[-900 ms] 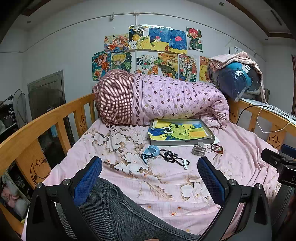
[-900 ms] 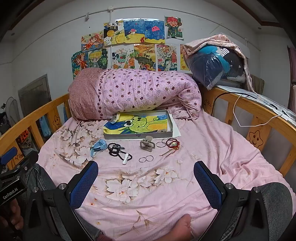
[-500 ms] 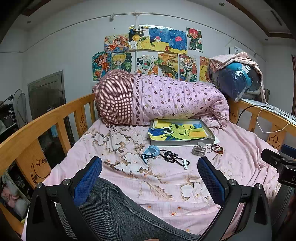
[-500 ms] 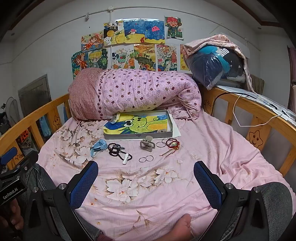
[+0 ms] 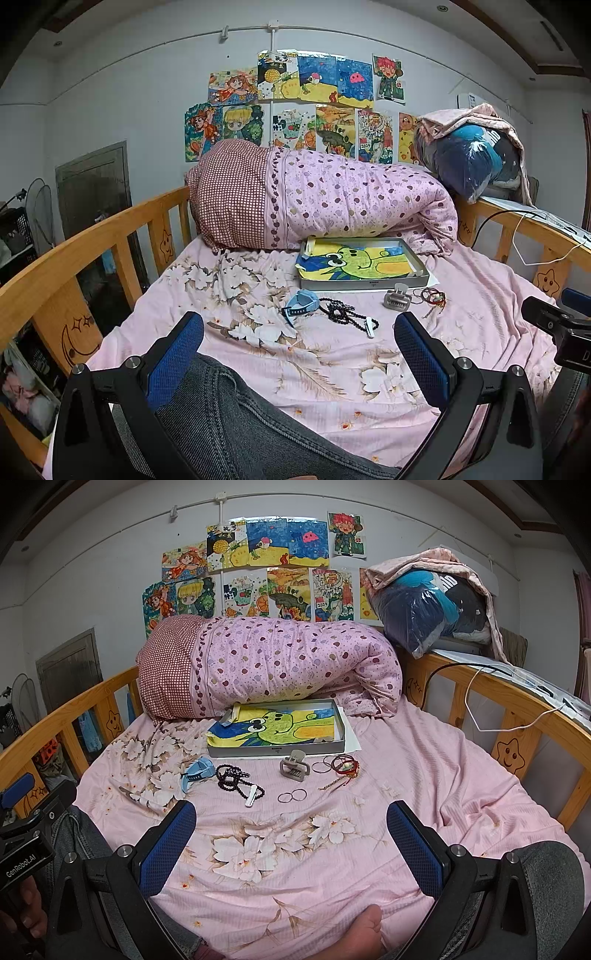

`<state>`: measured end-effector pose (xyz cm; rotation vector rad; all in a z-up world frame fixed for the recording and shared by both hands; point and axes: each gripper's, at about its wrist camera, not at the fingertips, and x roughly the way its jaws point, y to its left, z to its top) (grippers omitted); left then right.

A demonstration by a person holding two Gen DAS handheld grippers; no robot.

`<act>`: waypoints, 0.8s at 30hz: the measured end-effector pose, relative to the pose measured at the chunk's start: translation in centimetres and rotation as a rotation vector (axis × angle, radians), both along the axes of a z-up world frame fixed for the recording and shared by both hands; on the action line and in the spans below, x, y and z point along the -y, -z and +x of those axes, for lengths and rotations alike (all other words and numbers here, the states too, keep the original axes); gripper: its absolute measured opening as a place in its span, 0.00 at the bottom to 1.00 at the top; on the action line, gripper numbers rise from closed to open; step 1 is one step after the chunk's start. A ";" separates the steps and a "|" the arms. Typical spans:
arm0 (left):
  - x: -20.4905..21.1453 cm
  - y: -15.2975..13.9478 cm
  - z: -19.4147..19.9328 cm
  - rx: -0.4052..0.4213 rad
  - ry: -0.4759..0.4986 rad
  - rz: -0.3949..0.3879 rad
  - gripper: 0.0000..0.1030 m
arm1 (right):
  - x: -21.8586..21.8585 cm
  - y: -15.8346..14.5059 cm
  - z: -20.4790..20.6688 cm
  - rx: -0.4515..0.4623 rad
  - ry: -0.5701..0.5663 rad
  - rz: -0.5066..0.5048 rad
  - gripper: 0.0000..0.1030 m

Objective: Organize jewelry

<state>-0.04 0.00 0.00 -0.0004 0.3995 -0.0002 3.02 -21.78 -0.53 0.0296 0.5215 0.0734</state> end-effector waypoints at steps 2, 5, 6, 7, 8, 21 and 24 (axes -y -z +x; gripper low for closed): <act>0.0 0.0 0.0 0.000 0.000 0.000 0.98 | 0.0 0.0 0.0 0.000 0.000 0.000 1.00; 0.0 0.0 0.0 0.000 0.000 -0.001 0.98 | 0.0 0.0 0.0 0.000 -0.001 0.000 1.00; 0.0 0.0 0.0 0.001 0.000 0.000 0.98 | 0.0 0.0 0.0 0.000 -0.001 0.000 1.00; 0.0 0.0 0.0 0.001 0.000 0.000 0.98 | -0.1 0.0 0.0 -0.001 0.000 0.000 1.00; 0.0 0.0 0.0 0.001 0.000 0.000 0.98 | -0.1 0.0 0.0 -0.001 -0.001 0.000 1.00; -0.3 -0.2 1.0 -0.051 -0.011 -0.011 0.98 | 1.3 -0.9 0.6 -0.050 0.045 0.042 1.00; -0.5 0.2 2.1 -0.130 -0.013 -0.040 0.98 | 1.2 -1.0 1.3 -0.064 0.028 0.044 1.00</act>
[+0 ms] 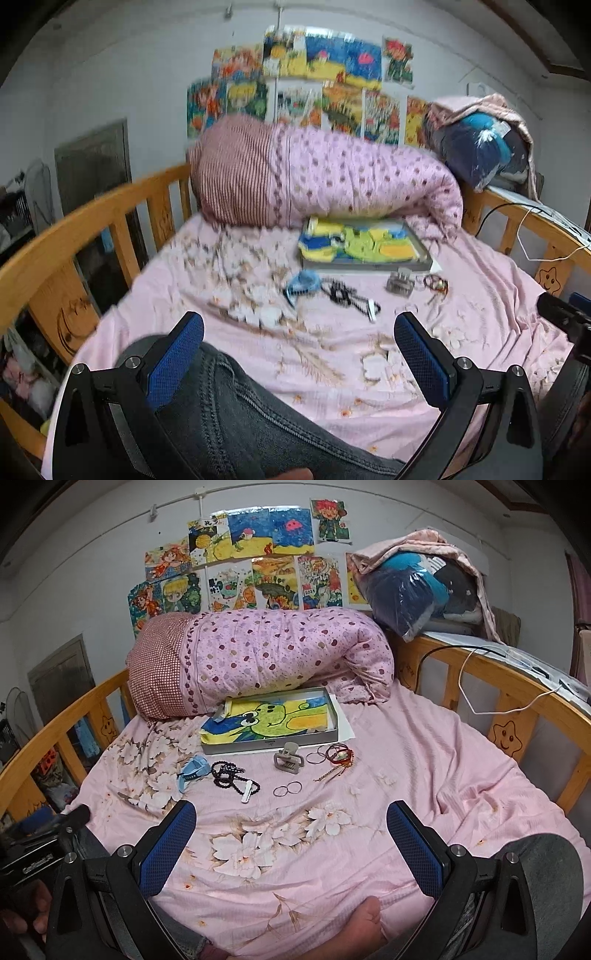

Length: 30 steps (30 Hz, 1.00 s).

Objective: Organize jewelry
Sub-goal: 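Grasp the blue watch with the left tool while the right tool grasps the grey claw clip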

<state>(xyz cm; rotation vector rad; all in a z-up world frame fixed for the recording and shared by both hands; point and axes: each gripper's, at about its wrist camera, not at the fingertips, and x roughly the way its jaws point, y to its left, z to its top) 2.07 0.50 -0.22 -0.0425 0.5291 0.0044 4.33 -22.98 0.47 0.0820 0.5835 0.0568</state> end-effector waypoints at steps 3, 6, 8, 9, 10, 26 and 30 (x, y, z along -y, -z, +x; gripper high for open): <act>-1.0 0.8 2.2 -0.126 0.005 -0.067 0.98 | 0.7 -0.5 1.4 -0.025 -0.032 0.011 1.00; -1.4 1.2 4.5 -0.201 0.020 -0.088 0.98 | 1.2 -0.2 3.5 -0.083 -0.055 0.031 1.00; -1.7 1.2 6.3 -0.241 0.030 -0.096 0.98 | 1.7 0.1 5.5 -0.127 -0.078 0.053 1.00; -1.9 1.1 6.9 -0.252 0.033 -0.099 0.98 | 2.0 0.4 6.5 -0.150 -0.087 0.062 1.00; -2.1 1.0 8.0 -0.270 0.037 -0.104 0.98 | 2.1 0.6 7.3 -0.169 -0.094 0.065 1.00; -4.0 4.5 22.2 -0.477 0.059 -0.192 0.98 | 1.9 7.6 21.6 -0.401 -0.253 0.107 1.00; -4.5 6.5 25.5 -0.518 0.052 -0.208 0.97 | 1.4 9.1 26.1 -0.378 -0.284 0.049 1.00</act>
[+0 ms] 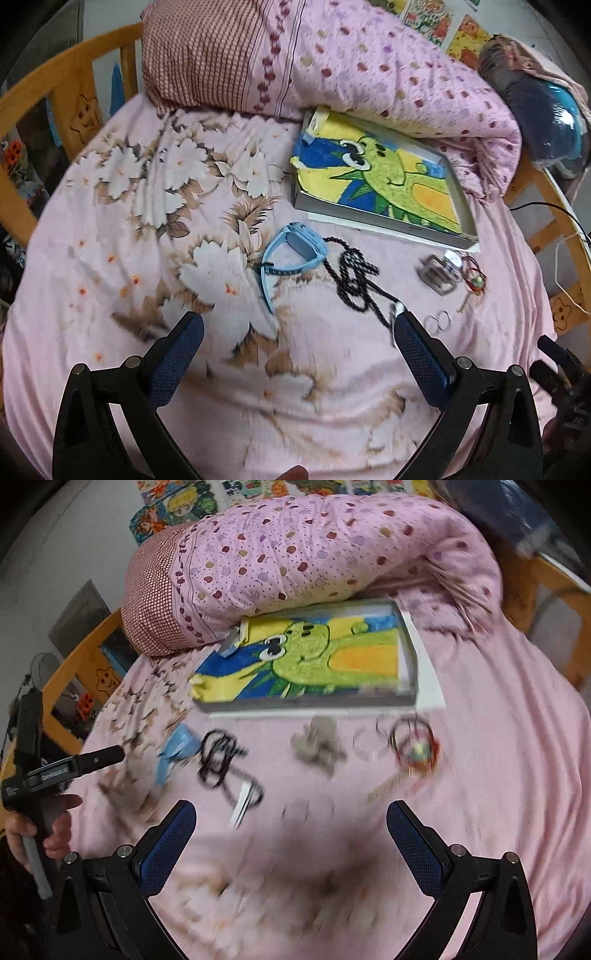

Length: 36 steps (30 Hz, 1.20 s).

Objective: Organize jewelry
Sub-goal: 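Grasp the blue watch with the left tool while the right tool grasps the grey claw clip, then carry the watch and clip onto the dinosaur tray and open both tools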

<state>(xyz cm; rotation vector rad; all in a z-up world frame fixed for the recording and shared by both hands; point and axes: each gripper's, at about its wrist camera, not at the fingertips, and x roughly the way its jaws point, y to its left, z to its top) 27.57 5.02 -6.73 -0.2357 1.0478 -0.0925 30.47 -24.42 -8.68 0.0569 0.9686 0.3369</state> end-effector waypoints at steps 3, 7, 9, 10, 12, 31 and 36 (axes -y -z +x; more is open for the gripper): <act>-0.5 1.2 2.2 -0.002 0.001 -0.029 0.97 | -1.2 2.2 3.0 -0.004 -0.045 -0.069 1.00; -0.5 2.3 4.6 0.013 0.019 -0.075 0.97 | -2.4 4.7 5.4 -0.046 -0.097 -0.082 1.00; -0.2 2.9 5.8 0.028 0.034 -0.091 0.92 | -2.9 5.4 6.2 -0.052 -0.111 -0.092 0.99; -0.2 3.3 6.2 0.031 0.042 -0.108 0.90 | -3.1 5.8 6.6 -0.051 -0.118 -0.104 0.99; 0.1 4.3 6.9 0.017 0.055 -0.129 0.80 | -3.5 6.3 7.3 -0.053 -0.126 -0.129 0.98; 1.6 9.1 10.3 -0.075 0.078 -0.102 0.24 | -5.1 8.5 9.6 -0.075 -0.126 -0.182 0.45; 2.4 8.2 9.7 -0.038 0.109 -0.080 0.19 | -5.8 6.7 9.1 -0.029 -0.150 -0.106 0.45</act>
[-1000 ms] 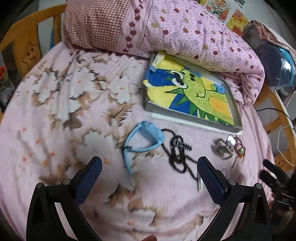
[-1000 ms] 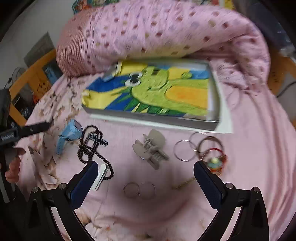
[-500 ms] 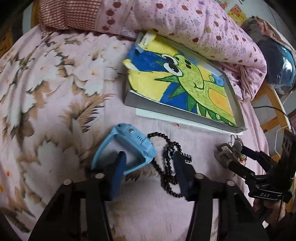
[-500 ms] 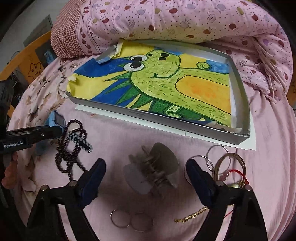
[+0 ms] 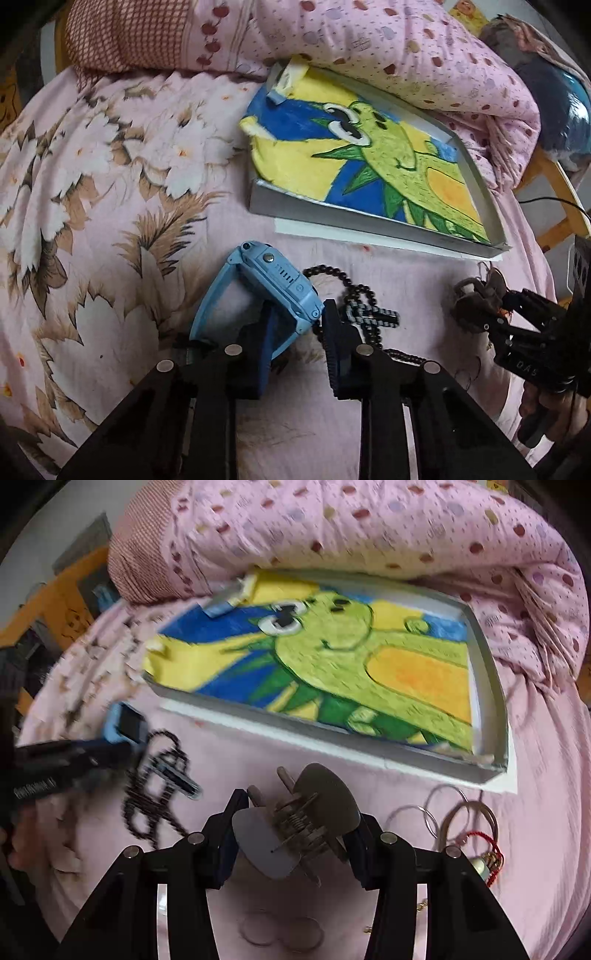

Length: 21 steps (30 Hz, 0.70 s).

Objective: Organize jewelry
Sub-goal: 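Carry the watch and clip onto the dinosaur tray and open both tools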

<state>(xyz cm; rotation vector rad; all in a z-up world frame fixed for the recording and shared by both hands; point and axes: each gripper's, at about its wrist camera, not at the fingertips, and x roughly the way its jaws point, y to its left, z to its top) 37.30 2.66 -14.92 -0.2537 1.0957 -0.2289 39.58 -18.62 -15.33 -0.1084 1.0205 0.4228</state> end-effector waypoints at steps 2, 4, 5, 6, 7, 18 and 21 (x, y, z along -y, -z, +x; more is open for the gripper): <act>0.5 -0.4 -0.4 0.022 0.024 -0.010 0.19 | -0.3 -0.5 0.0 0.008 -0.007 0.030 0.45; 1.1 -0.9 -0.8 0.046 0.050 -0.004 0.19 | -0.5 -1.0 -0.1 0.013 -0.008 0.056 0.45; 1.5 -1.1 -0.9 0.059 0.064 0.000 0.18 | -0.5 -1.2 0.0 0.020 -0.007 0.066 0.45; 1.7 -1.3 -1.1 0.072 0.076 0.000 0.18 | -0.5 -1.4 0.0 0.031 -0.004 0.073 0.45; 2.0 -1.5 -1.1 0.082 0.083 0.001 0.18 | -0.5 -1.7 0.1 0.042 0.000 0.081 0.45; 3.7 -6.0 0.9 0.358 0.075 -0.141 0.18 | 1.9 -4.2 4.8 0.191 0.173 0.182 0.45; 3.9 -6.2 2.7 0.384 0.069 -0.180 0.18 | 2.5 -2.8 6.2 0.152 0.205 0.205 0.45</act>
